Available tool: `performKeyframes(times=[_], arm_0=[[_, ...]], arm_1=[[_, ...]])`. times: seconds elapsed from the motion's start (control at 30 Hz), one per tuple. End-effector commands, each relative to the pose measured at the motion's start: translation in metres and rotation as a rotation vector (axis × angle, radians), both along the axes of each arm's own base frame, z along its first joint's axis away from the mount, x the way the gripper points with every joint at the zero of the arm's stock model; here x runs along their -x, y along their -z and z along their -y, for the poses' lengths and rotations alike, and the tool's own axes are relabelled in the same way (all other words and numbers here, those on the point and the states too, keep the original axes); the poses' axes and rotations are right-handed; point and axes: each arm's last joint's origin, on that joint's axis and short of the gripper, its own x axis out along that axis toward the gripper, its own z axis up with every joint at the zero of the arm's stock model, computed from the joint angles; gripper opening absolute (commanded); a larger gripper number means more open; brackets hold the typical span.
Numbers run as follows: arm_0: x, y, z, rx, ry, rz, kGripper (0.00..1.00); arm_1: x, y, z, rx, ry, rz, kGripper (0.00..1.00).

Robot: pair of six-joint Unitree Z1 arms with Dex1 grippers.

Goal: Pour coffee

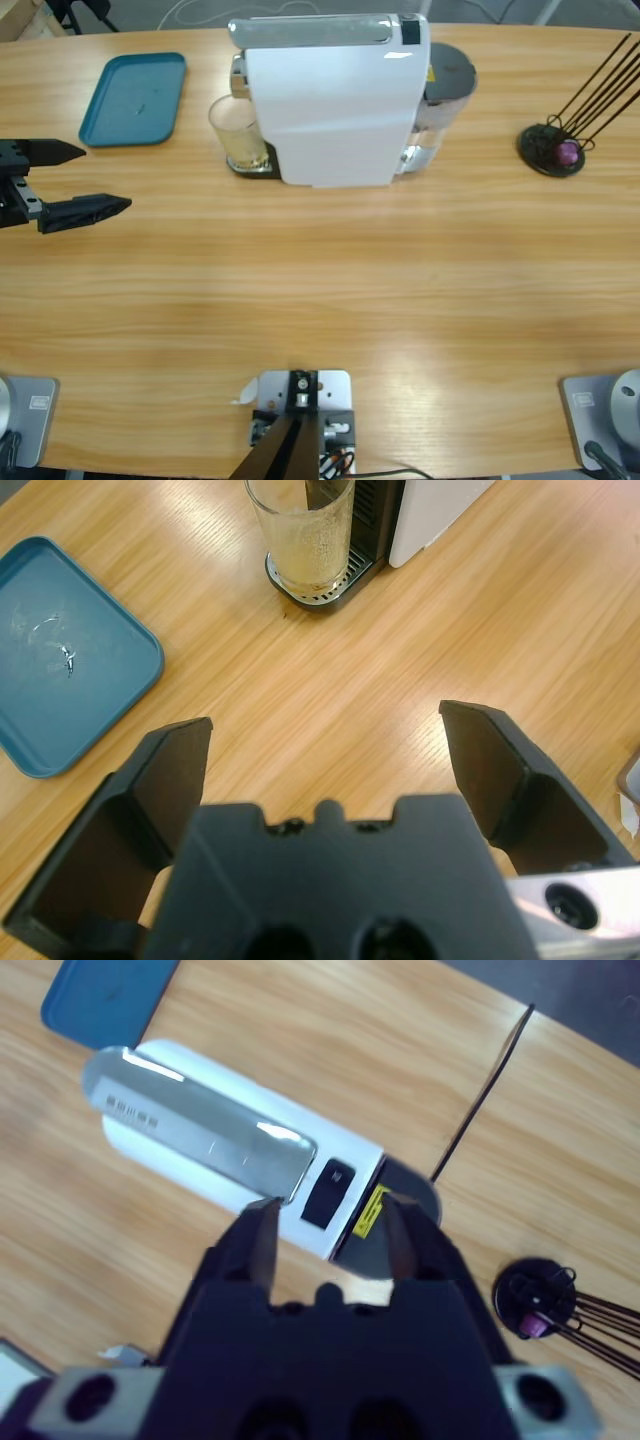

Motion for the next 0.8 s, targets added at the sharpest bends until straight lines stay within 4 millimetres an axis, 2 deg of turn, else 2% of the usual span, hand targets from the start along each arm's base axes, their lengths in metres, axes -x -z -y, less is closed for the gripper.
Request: performKeyframes(times=[0.03,0.6,0.7,0.8], arm_0=[[0.005,0.004,-0.002,-0.001,-0.004,-0.004,1.0],[0.01,0.001,-0.006,0.015,-0.003,0.016,1.0],[0.009,-0.004,-0.005,0.027,0.01,0.03,1.0],[0.009,-0.005,-0.005,0.015,0.031,0.048,1.0]], arm_1=[[-0.001,0.025,-0.01,0.046,0.012,-0.157,1.0],[-0.007,0.024,-0.014,0.036,0.031,-0.147,1.0],[-0.005,0.02,-0.012,0.024,0.026,-0.141,1.0],[0.006,0.01,-0.004,0.018,0.013,-0.135,1.0]])
